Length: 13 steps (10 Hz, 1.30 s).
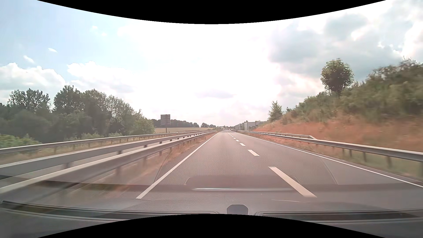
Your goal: Follow the waypoints while adhering to traffic rules and regulations
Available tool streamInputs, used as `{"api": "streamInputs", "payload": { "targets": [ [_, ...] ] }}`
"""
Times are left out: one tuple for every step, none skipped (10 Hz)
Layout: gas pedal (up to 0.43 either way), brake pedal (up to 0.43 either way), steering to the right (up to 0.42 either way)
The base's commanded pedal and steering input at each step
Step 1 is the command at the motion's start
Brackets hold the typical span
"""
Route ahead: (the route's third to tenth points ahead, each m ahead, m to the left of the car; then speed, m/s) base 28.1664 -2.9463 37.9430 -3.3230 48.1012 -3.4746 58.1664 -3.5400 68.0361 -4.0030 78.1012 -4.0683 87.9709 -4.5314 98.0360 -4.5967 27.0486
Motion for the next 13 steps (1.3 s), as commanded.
{"api": "streamInputs", "payload": {
  "targets": [
    [0.240,0.000,0.001],
    [0.240,0.000,0.001],
    [0.240,0.000,0.001],
    [0.240,0.000,0.001],
    [0.240,0.000,0.001],
    [0.240,0.000,0.001],
    [0.240,0.000,0.001],
    [0.240,0.000,0.001],
    [0.240,0.000,0.001],
    [0.240,0.000,0.001],
    [0.240,0.000,0.001],
    [0.240,0.000,0.001],
    [0.240,0.000,0.001]
  ]
}}
